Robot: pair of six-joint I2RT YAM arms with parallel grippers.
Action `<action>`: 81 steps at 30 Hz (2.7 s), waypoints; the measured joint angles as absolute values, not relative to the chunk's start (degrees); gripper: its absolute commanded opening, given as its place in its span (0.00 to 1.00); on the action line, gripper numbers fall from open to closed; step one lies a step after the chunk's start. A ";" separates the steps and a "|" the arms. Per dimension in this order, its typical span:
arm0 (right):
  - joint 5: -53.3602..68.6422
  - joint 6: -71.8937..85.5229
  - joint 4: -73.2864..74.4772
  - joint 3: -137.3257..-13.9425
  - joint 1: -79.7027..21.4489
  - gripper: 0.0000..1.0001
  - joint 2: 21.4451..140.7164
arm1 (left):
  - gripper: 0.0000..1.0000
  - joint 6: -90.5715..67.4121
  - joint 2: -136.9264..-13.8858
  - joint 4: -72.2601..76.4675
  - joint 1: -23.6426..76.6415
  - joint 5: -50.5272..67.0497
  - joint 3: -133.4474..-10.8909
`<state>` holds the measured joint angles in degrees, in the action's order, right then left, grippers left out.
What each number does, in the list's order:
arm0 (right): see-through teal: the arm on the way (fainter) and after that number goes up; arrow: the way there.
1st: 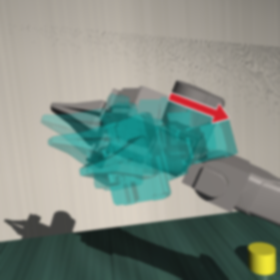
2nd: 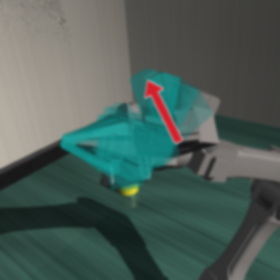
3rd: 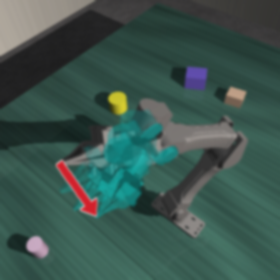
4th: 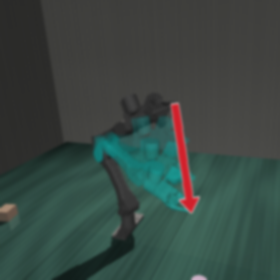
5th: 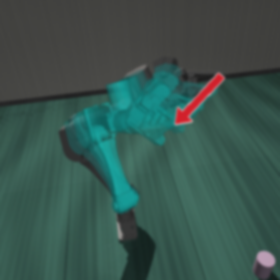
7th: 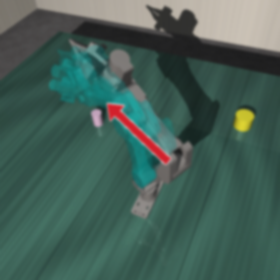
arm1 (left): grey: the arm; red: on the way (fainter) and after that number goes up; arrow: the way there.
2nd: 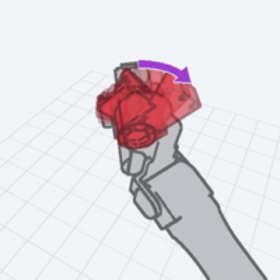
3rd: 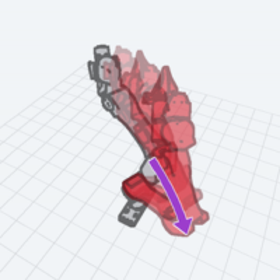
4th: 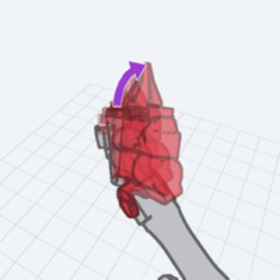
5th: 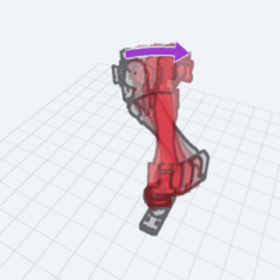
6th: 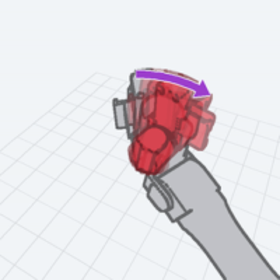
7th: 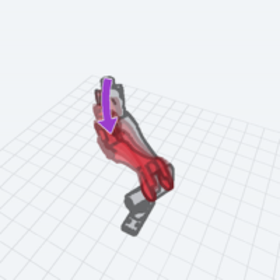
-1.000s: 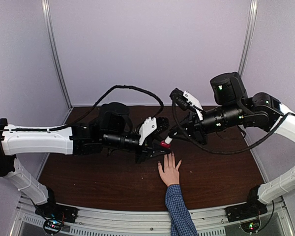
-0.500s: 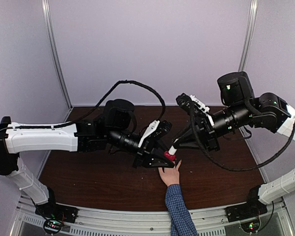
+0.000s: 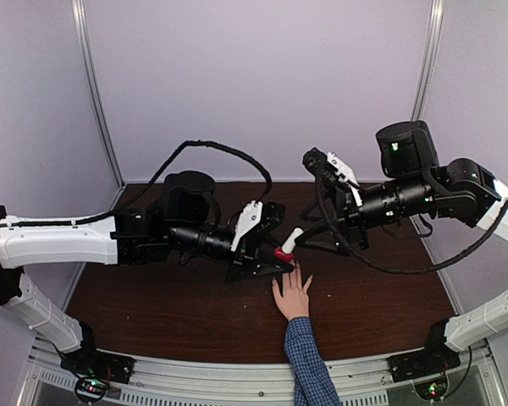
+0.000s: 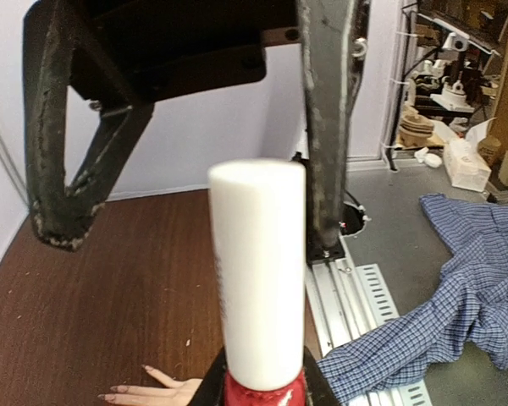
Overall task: Paint the nails
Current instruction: Unscrew the nail polish bottle cap from the nail polish bottle.
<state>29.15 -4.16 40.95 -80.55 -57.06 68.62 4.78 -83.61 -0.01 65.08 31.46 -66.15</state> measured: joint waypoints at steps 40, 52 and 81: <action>20.05 8.86 40.47 -81.17 -56.80 0.21 74.70 | 0.00 5.54 -85.86 -0.08 65.08 8.49 -65.89; 22.72 4.29 41.87 -81.17 -56.53 0.07 74.63 | 0.00 5.17 -85.73 -0.16 64.60 15.29 -65.23; 35.57 -10.07 46.39 -81.45 -57.30 0.47 70.54 | 0.00 1.89 -88.77 -0.54 64.16 44.71 -68.82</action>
